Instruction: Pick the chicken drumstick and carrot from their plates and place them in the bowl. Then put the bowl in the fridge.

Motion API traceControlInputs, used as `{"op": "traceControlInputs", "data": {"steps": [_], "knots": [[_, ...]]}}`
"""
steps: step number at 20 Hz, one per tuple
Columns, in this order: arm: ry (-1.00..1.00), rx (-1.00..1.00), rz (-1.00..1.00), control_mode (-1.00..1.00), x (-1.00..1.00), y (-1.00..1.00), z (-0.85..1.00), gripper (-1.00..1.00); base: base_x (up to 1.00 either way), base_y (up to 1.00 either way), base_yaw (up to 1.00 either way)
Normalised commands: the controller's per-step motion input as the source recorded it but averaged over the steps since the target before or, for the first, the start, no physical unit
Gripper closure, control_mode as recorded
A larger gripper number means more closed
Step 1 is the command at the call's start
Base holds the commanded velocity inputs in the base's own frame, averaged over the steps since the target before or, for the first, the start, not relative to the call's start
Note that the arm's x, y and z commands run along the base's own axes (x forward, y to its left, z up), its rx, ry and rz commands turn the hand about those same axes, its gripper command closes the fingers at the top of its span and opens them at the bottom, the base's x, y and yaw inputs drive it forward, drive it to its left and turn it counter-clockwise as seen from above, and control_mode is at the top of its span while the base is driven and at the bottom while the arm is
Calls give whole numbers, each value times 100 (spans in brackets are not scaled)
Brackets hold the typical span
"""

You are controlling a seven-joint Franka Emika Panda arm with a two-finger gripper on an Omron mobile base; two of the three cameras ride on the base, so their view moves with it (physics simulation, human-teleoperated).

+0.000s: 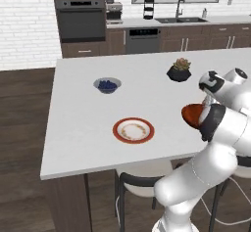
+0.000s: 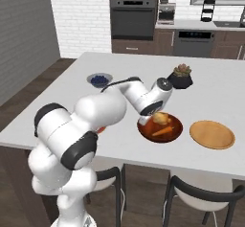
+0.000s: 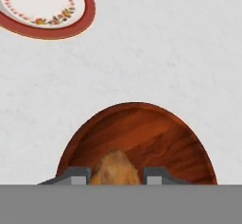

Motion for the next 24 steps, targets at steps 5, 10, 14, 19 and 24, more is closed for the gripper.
{"op": "traceControlInputs", "data": {"steps": [5, 10, 14, 19, 24], "knots": [[1, 0, 4, -100, 42, -5, -54, 100, 0, 0, 0], [1, 0, 2, -100, 27, -10, -50, 100, 0, 0, 0], [4, 2, 0, -100, 4, -24, -35, 100, 0, 0, 0], [0, 0, 0, -100, 16, -2, -41, 100, 0, 0, 0], [0, 0, 0, -100, -2, 7, -18, -100, 0, 0, 0]]}}
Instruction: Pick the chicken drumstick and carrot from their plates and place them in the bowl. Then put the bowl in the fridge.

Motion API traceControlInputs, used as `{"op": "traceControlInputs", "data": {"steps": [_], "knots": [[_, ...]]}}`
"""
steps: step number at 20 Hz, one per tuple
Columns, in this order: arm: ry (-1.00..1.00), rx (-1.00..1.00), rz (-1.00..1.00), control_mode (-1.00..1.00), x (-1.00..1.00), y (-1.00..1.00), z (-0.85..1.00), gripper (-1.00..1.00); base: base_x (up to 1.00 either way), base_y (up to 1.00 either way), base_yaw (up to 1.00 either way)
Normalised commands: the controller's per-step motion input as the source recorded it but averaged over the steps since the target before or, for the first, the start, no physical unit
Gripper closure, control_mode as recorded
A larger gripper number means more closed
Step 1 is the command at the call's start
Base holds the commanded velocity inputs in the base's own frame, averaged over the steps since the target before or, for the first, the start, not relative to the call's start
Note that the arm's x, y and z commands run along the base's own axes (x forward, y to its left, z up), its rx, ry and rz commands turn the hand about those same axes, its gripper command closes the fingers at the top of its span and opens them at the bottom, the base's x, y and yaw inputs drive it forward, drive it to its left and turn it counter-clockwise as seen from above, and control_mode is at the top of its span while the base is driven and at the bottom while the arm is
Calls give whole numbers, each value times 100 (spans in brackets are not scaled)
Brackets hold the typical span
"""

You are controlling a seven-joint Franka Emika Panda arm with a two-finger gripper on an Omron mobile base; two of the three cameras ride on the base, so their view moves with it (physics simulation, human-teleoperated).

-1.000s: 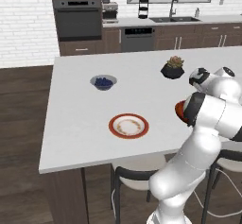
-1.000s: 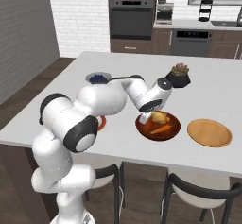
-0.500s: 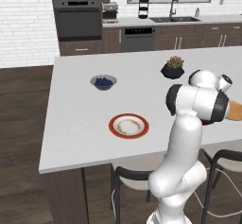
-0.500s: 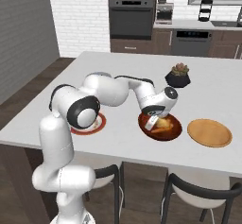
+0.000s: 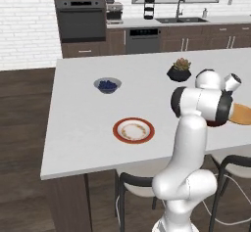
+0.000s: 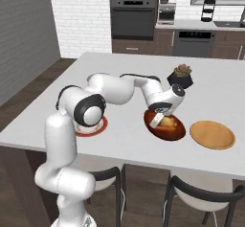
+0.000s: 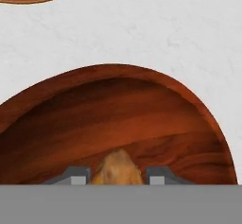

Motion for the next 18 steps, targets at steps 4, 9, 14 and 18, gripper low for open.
{"op": "traceControlInputs", "data": {"steps": [4, 9, 14, 18], "knots": [[-4, -8, 0, -100, -22, 46, 0, -100, 0, 0, 0], [-11, -12, -2, -100, -30, 53, 0, -100, 0, 0, 0], [-17, -7, -10, -100, -51, 29, 31, -100, 0, 0, 0], [-17, -5, -20, -100, -78, 14, 67, -100, 0, 0, 0]]}}
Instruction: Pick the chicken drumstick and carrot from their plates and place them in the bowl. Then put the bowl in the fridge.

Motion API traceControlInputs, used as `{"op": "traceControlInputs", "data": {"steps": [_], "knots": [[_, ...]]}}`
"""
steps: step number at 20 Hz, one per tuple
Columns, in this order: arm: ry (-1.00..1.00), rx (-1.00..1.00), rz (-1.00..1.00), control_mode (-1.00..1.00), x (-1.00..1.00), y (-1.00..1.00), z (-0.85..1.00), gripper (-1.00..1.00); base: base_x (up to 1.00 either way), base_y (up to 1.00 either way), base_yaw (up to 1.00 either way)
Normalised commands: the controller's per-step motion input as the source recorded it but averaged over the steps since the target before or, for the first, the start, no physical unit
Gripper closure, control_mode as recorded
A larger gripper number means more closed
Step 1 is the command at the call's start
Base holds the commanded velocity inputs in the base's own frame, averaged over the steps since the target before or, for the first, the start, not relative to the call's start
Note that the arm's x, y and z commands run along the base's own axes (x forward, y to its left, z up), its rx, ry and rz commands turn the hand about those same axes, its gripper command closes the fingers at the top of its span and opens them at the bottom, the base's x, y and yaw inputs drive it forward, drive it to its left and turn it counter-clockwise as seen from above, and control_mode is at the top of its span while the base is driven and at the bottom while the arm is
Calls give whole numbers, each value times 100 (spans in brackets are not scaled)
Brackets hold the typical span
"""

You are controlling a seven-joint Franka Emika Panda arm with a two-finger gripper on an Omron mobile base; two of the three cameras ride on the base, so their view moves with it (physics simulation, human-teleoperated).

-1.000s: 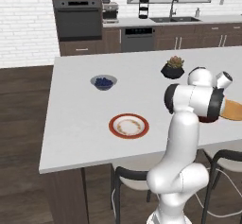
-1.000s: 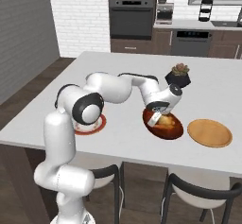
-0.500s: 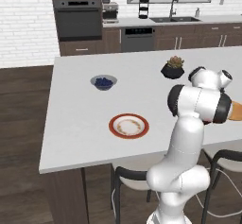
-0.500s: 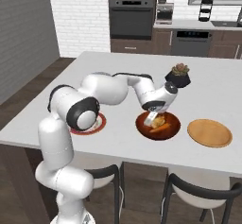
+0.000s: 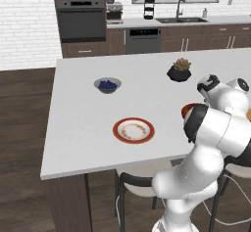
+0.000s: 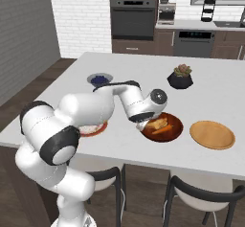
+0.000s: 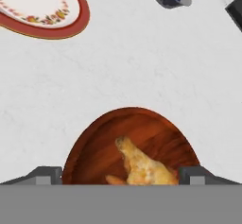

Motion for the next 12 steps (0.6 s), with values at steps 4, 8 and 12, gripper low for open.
{"op": "traceControlInputs", "data": {"steps": [4, 8, 12], "knots": [[-8, 0, -34, -100, -43, 4, 99, -100, 0, 0, 0], [0, 11, -48, -100, -35, 9, 100, -100, 0, 0, 0], [5, 16, -63, -100, -22, -8, 93, -100, 0, 0, 0]]}}
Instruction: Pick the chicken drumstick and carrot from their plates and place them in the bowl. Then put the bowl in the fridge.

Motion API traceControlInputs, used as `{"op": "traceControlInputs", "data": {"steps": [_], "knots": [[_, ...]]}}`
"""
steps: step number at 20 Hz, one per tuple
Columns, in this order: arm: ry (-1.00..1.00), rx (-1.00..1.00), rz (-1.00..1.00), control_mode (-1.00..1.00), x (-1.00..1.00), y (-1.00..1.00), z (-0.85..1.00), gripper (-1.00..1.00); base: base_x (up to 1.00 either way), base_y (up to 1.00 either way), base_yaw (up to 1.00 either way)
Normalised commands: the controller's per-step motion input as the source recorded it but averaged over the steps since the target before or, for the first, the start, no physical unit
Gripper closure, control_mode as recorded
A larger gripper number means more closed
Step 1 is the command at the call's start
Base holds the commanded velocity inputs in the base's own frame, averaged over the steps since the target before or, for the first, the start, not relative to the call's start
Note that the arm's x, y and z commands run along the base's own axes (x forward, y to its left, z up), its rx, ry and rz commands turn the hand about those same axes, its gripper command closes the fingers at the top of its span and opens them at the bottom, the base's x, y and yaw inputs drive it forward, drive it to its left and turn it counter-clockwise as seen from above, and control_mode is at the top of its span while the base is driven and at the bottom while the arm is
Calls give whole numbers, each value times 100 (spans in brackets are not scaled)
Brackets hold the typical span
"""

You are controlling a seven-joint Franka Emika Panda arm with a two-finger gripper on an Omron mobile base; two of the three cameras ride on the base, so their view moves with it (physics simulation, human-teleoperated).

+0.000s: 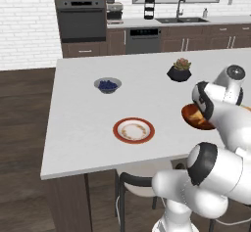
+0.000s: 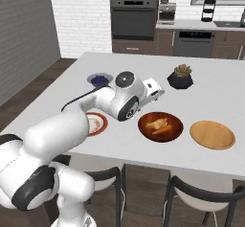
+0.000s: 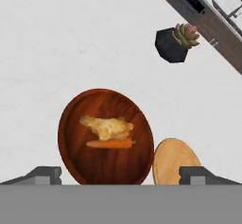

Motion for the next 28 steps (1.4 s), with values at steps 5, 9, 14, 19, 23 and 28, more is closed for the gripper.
{"op": "traceControlInputs", "data": {"steps": [5, 9, 14, 19, 23, 28], "knots": [[8, 27, -76, -100, -52, -8, 27, -100, 0, 0, 0], [7, 40, -68, -100, -73, -17, 36, -100, 0, 0, 0], [1, 53, -52, -100, -86, -21, 41, -100, 0, 0, 0], [-24, 42, -31, -100, -45, -5, -27, -100, 0, 0, 0], [-10, 20, -16, -100, 1, -10, -49, -100, 0, 0, 0], [0, 15, 0, -100, 19, -18, -58, -100, 0, 0, 0]]}}
